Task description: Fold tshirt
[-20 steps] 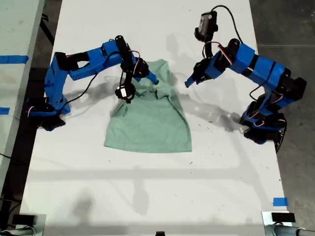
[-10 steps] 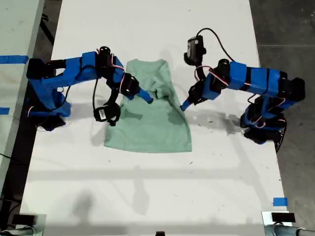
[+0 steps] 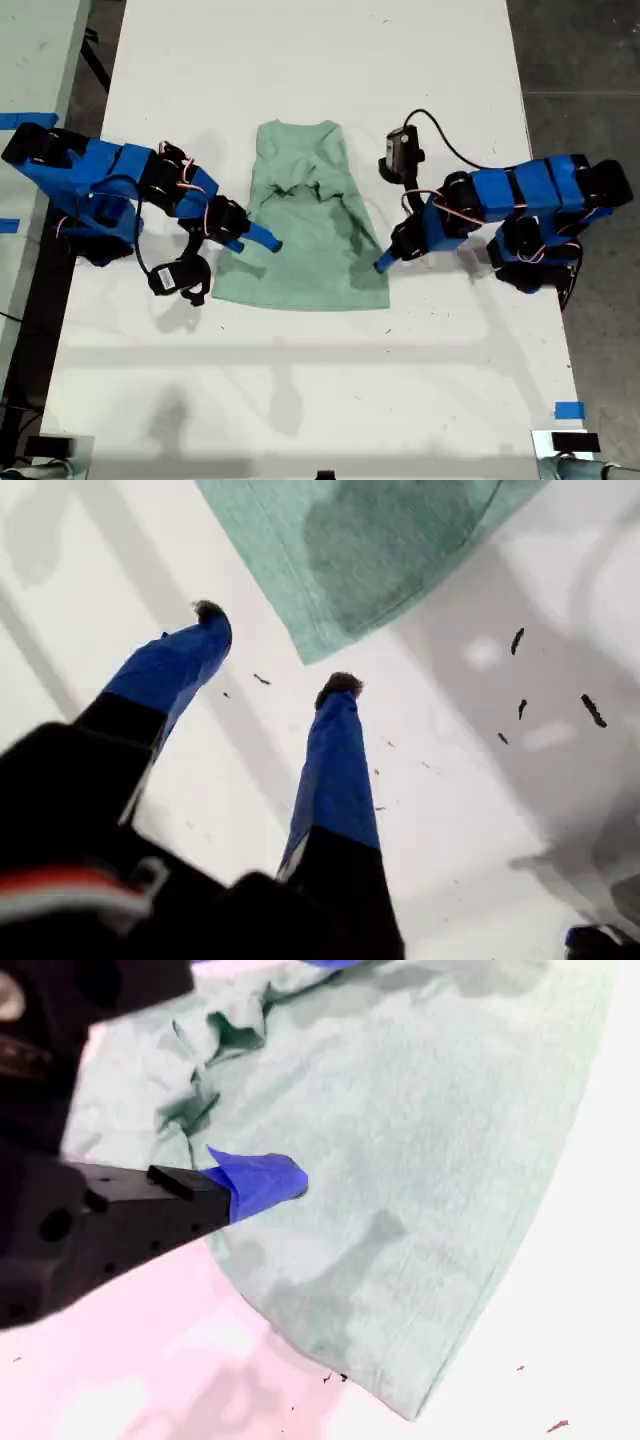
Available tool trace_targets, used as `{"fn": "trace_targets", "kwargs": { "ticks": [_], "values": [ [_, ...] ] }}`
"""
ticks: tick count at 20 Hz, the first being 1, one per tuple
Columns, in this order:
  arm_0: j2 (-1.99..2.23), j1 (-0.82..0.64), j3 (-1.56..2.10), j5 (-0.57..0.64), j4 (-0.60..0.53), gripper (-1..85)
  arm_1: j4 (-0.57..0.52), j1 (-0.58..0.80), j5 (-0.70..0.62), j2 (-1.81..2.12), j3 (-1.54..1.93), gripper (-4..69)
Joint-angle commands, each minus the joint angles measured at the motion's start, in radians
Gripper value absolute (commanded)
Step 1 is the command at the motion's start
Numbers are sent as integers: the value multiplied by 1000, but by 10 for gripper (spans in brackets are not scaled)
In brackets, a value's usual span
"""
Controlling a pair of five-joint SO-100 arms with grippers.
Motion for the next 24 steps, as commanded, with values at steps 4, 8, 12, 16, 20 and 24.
{"fn": "trace_targets", "kwargs": {
  "ticks": [4, 8, 12, 16, 20, 24],
  "values": [
    [66, 58, 32, -100, -54, 314, -74, -98, 179, 54, 71, 215],
    [69, 38, 32, -81, -52, 313, -176, -83, 233, 31, 179, 196],
    [71, 26, 28, -54, -55, 310, -305, -91, 265, -83, 224, 195],
    [71, 29, 31, -48, -44, 309, -407, -115, 301, -189, 232, 198],
    [71, 46, 29, -55, -46, 308, -491, -121, 318, -267, 258, 199],
    [71, 57, 31, -61, -44, 305, -577, -120, 314, -319, 270, 193]
  ]
}}
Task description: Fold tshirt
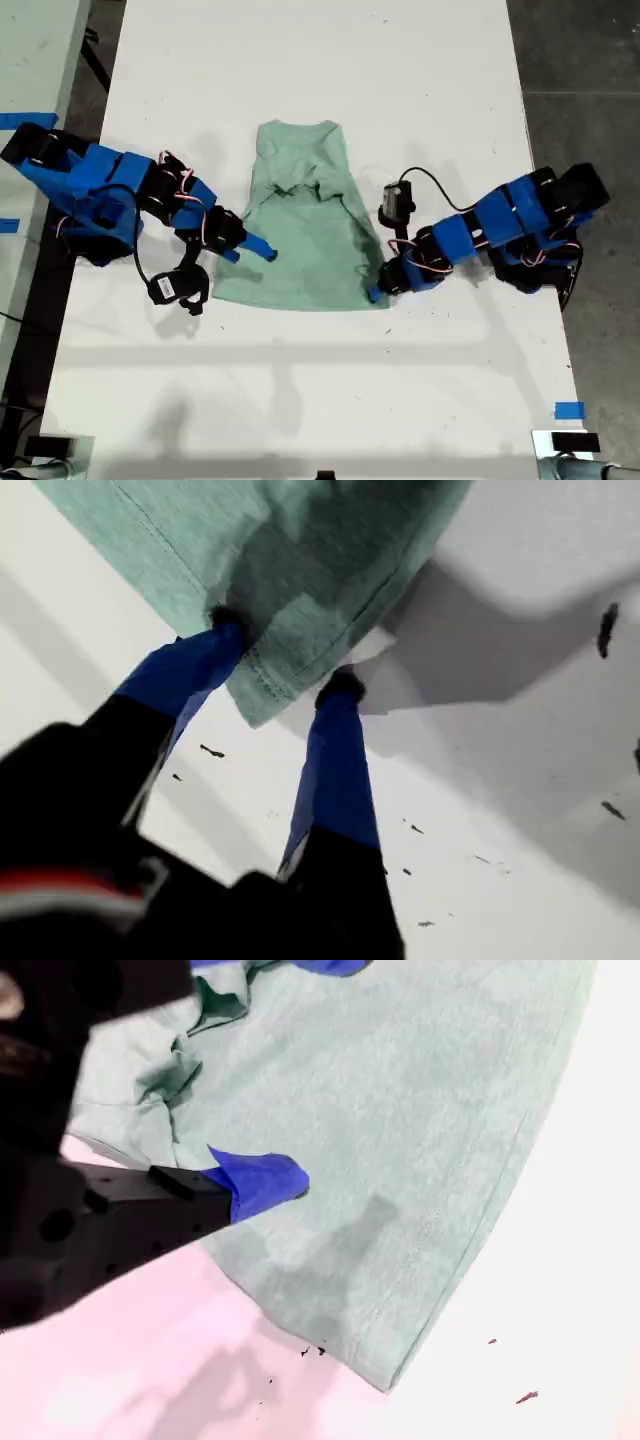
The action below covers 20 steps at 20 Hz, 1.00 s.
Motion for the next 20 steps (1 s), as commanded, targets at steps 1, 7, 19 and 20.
{"fn": "trace_targets", "kwargs": {
  "ticks": [1, 7, 19, 20],
  "values": [
    [66, 11, -12, -5, -11, 305, -77, -12, 5, -32, -5, 171],
    [66, 15, -12, -8, -8, 305, -3, -52, 28, 21, -5, -11],
    [54, 28, -11, -17, -20, 305, 436, -51, -204, -371, -979, -9],
    [54, 31, -11, -18, -20, 305, 446, -58, -209, -454, -1083, -9]
  ]
}}
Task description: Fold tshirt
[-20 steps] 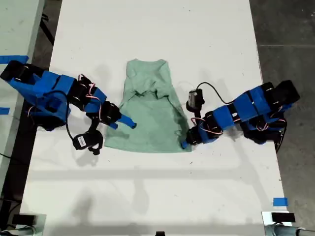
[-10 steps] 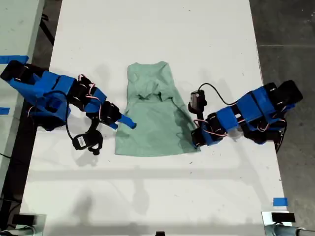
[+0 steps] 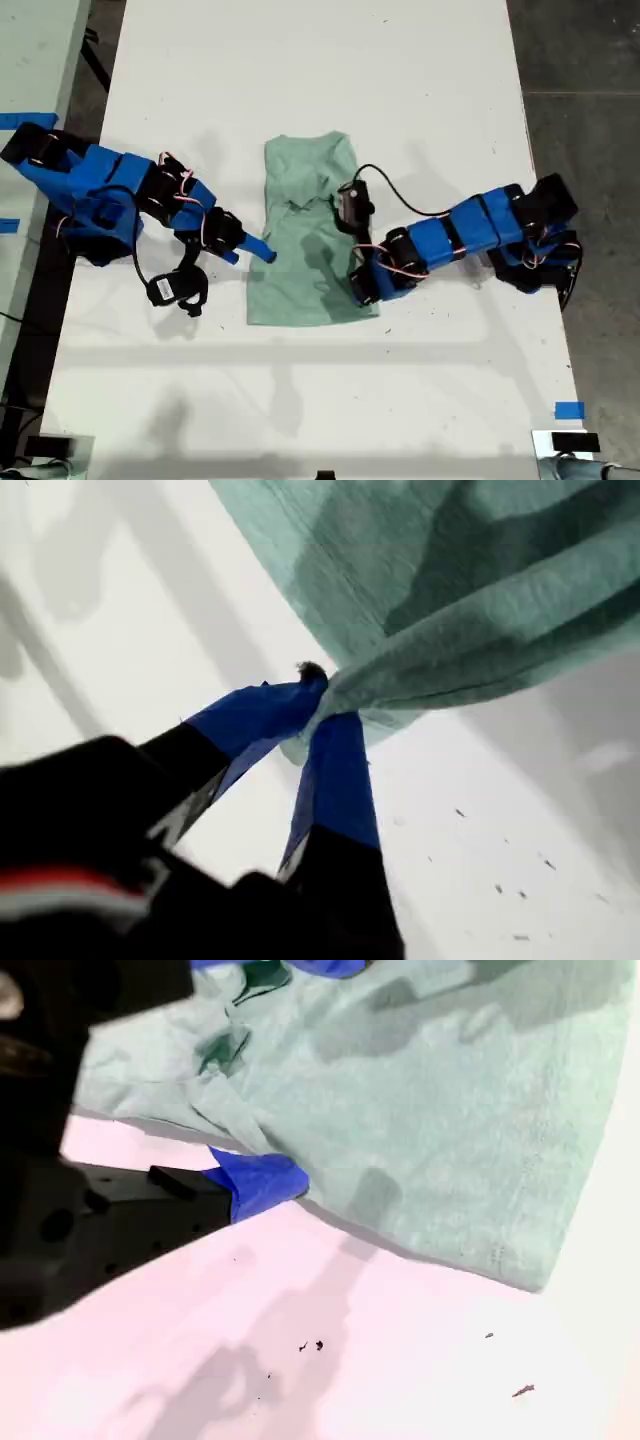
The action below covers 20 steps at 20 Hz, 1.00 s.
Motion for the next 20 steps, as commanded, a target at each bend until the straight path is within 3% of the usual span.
{"fn": "trace_targets", "kwargs": {
  "ticks": [1, 5, 6, 7, 8, 15, 20],
  "values": [
    [54, 18, -12, -12, -20, 305, 28, -11, -32, -179, -345, -9],
    [48, 18, -12, -14, -28, 305, -95, -2, -5, -279, -337, -12],
    [46, 17, -12, -12, -28, 305, -117, -2, -5, -290, -336, 30],
    [46, 17, -12, -12, -26, 305, -129, -6, -12, -288, -341, 214],
    [46, 18, -12, -14, -26, 305, -117, -9, -32, -281, -373, 231],
    [32, 37, -12, -38, -26, 302, 308, 84, -124, 83, -382, 228],
    [-31, 143, -3, -192, -25, 299, 324, 135, -181, 227, -195, 227]
  ]
}}
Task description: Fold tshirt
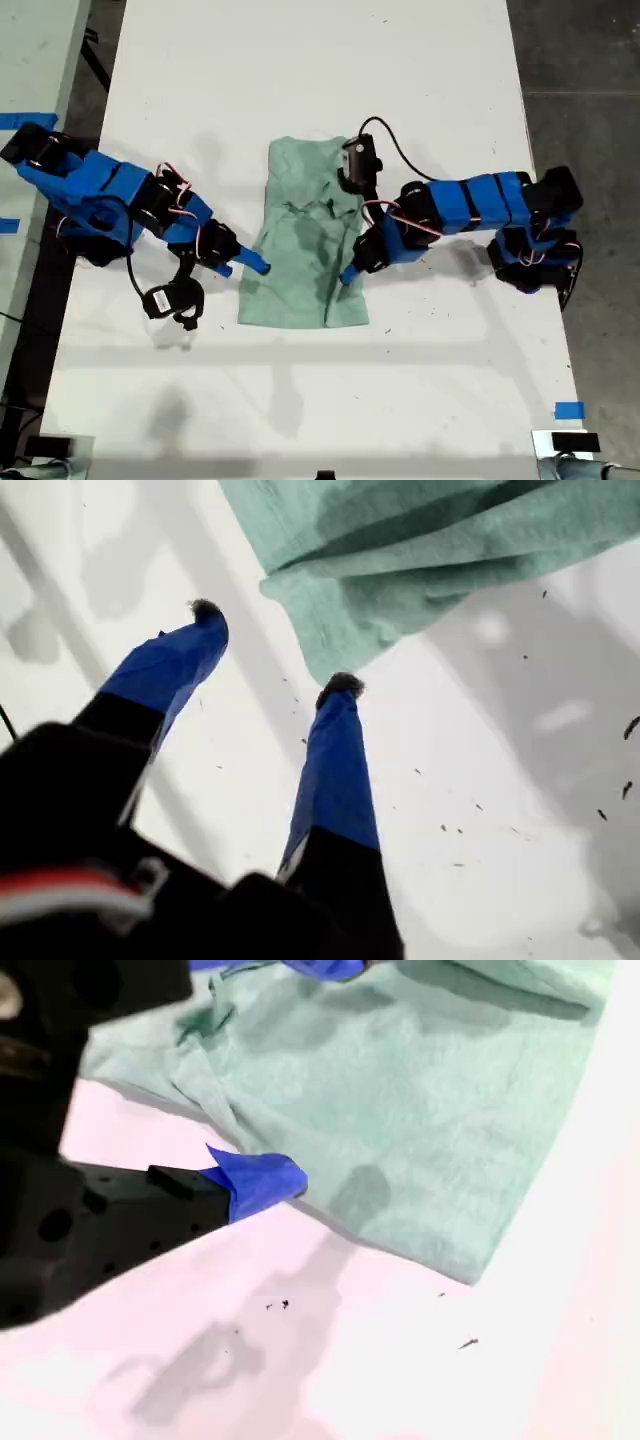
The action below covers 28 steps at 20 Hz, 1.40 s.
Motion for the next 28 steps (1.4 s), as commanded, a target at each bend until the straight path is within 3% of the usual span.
{"fn": "trace_targets", "kwargs": {
  "ticks": [1, 6, 13, 16, 21, 26, 28],
  "values": [
    [-34, 69, -15, -77, -31, 297, -11, 28, -34, 97, 17, 226],
    [-98, 149, -20, -130, -34, 297, -20, 67, -72, 163, 106, 225],
    [-299, 112, -103, 107, -44, 291, -118, 74, -71, 268, 262, 225],
    [-439, 106, -213, 141, 29, 297, -141, 58, -54, 293, 295, 225],
    [-540, 98, -287, 152, -9, 286, -193, 40, -25, 370, 393, 225],
    [-647, 104, -327, 112, -95, 190, -258, 18, 20, 482, 540, 225],
    [-655, 109, -327, 35, -112, 19, -290, 6, 46, 534, 609, 225]
  ]
}}
